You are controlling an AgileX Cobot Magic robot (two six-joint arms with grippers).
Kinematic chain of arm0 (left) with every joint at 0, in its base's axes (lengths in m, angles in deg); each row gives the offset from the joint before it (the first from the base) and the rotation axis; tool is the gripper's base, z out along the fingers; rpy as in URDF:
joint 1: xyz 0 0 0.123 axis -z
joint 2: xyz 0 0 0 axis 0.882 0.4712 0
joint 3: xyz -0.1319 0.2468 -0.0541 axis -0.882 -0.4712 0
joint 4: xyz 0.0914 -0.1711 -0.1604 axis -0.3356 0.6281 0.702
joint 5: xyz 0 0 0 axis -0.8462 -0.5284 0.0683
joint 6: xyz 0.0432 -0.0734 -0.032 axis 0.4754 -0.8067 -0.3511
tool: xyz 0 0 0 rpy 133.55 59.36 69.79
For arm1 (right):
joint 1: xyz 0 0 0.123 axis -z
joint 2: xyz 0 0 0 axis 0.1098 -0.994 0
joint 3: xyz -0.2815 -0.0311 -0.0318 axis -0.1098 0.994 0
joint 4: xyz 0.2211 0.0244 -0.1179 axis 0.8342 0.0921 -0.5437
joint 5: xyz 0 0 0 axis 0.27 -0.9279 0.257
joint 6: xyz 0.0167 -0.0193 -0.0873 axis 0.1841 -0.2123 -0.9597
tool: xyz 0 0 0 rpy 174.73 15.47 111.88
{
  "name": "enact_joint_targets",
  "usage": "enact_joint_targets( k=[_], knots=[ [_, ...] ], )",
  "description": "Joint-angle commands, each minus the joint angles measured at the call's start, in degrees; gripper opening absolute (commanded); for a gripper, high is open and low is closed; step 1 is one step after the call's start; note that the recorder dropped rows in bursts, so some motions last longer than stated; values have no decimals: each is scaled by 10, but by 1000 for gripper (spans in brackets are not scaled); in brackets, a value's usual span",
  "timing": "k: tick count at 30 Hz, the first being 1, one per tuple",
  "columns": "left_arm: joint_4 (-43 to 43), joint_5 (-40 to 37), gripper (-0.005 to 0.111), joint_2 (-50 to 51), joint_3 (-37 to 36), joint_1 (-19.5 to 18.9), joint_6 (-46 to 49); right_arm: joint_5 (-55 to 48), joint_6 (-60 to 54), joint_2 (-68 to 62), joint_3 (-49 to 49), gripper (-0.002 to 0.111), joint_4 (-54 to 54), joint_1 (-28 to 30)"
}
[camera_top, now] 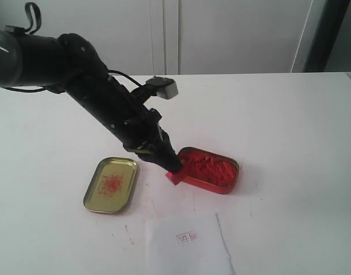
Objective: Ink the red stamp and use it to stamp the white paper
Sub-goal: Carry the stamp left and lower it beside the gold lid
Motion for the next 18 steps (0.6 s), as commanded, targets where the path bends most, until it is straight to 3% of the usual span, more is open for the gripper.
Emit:
enact_joint_targets(
  k=[1, 9, 18],
  knots=[
    [61, -26, 0, -6, -4, -35, 20, 8, -1, 2, 3, 0, 0, 1],
    [94, -98, 0, 27, -4, -70, 44, 8, -1, 2, 3, 0, 0, 1],
    [128, -113, 0, 81, -4, -70, 63, 8, -1, 2, 3, 0, 0, 1]
  ],
)
